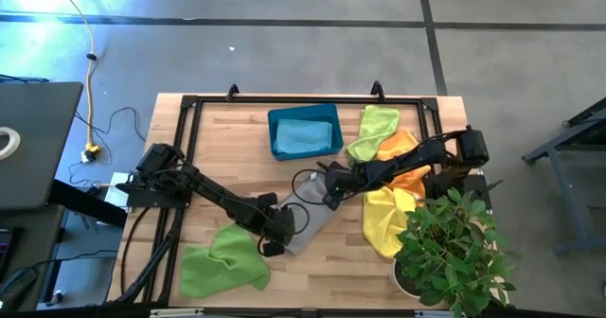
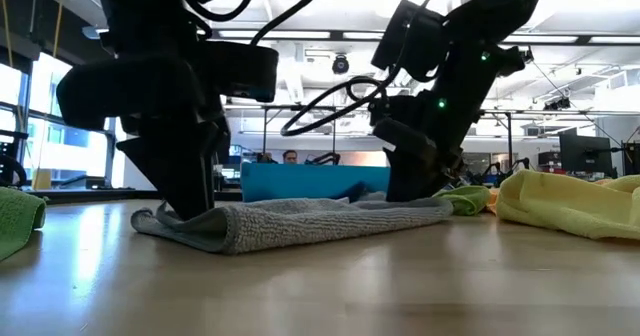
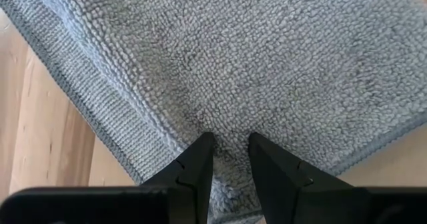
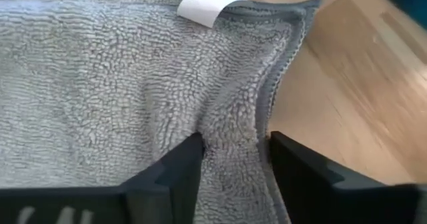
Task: Fold microfiber towels
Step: Fold the gray microfiber cloth
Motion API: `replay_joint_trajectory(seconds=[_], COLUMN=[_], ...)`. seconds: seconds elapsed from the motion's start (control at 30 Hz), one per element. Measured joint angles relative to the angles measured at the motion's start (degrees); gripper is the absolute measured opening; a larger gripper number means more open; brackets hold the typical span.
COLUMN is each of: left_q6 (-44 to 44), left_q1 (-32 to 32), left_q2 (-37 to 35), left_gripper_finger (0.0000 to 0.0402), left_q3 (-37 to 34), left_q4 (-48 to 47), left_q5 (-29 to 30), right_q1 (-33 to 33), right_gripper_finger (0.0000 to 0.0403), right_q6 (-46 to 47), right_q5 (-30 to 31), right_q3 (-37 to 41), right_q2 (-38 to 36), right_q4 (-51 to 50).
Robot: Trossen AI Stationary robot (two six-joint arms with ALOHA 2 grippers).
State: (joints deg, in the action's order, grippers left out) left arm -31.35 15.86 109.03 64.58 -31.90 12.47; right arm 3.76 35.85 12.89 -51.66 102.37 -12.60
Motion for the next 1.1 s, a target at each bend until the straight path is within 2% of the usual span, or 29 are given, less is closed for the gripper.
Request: replay_joint_trajectory(seconds=[0.5,0.73,0.9,1.1], left_q6=[0.0,0.9,1.5,1.6], left_q1=[-0.1,0.8,2.1,3.0], left_q2=[-0.5,-0.7,-1.2,-1.3], left_gripper_finger=[0.009,0.009,0.009,0.009], left_q3=[1.1,3.5,4.5,7.3], left_q4=[-0.3,-1.9,-3.7,-7.6], left_q5=[0.4,0.2,-0.2,-0.2], right_q1=[0.1,0.1,0.1,0.6], right_gripper_finger=[0.001,0.0007,0.0002,0.0001], right_q6=[-0.4,-2.7,-0.2,2.2], right_q5=[0.7,4.0,8.0,9.3], right_q3=[-0.1,0.0,-0.4,-4.3], right_q2=[0.0,-1.6,-3.1,-3.1], right_q4=[-3.1,-8.1,-14.7,-23.5])
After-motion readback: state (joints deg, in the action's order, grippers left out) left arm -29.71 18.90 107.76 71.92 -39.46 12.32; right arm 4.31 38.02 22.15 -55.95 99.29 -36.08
